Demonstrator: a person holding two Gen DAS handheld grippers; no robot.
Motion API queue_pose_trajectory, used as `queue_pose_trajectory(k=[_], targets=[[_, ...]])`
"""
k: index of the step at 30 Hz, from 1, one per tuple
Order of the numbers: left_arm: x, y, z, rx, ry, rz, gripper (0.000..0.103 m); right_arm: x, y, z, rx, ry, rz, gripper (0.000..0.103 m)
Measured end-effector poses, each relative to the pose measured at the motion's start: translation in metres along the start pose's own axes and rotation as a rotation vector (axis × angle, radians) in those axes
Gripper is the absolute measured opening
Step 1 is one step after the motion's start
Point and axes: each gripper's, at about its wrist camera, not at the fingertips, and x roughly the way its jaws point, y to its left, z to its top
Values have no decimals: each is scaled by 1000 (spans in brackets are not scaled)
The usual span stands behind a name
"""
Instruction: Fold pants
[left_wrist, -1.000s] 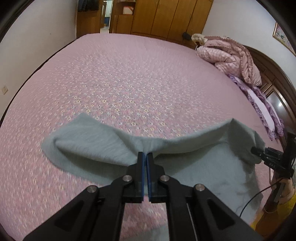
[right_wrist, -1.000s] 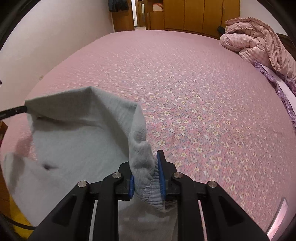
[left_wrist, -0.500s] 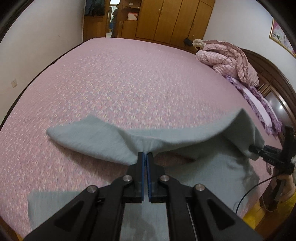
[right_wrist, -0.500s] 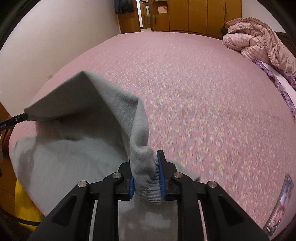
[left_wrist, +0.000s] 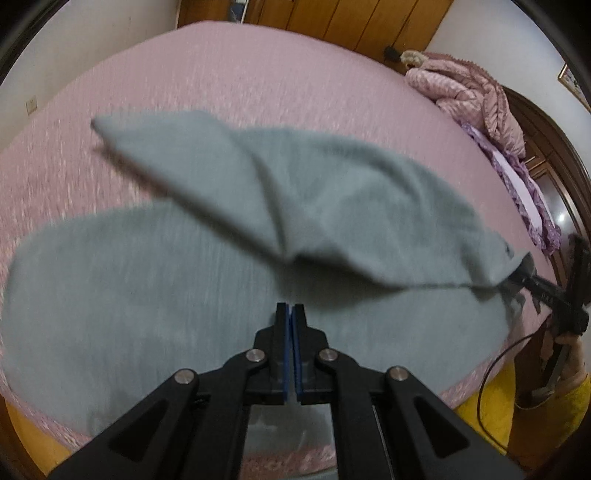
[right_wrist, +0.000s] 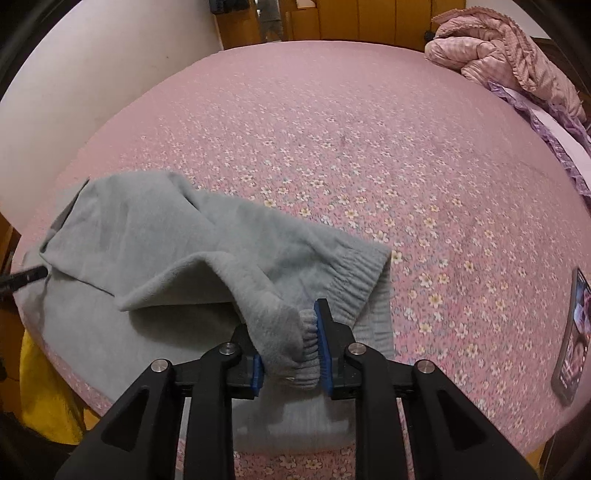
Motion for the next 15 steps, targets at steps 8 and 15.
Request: queue_pose_trajectory(k=[8,15], targets=[[-14,10,1,-84,-27,-23,14,-8,2,-9,5,20,-70,39],[-20,2,20,-138,-69,-71,49,-40,-7,-23,75,32,-65,50]])
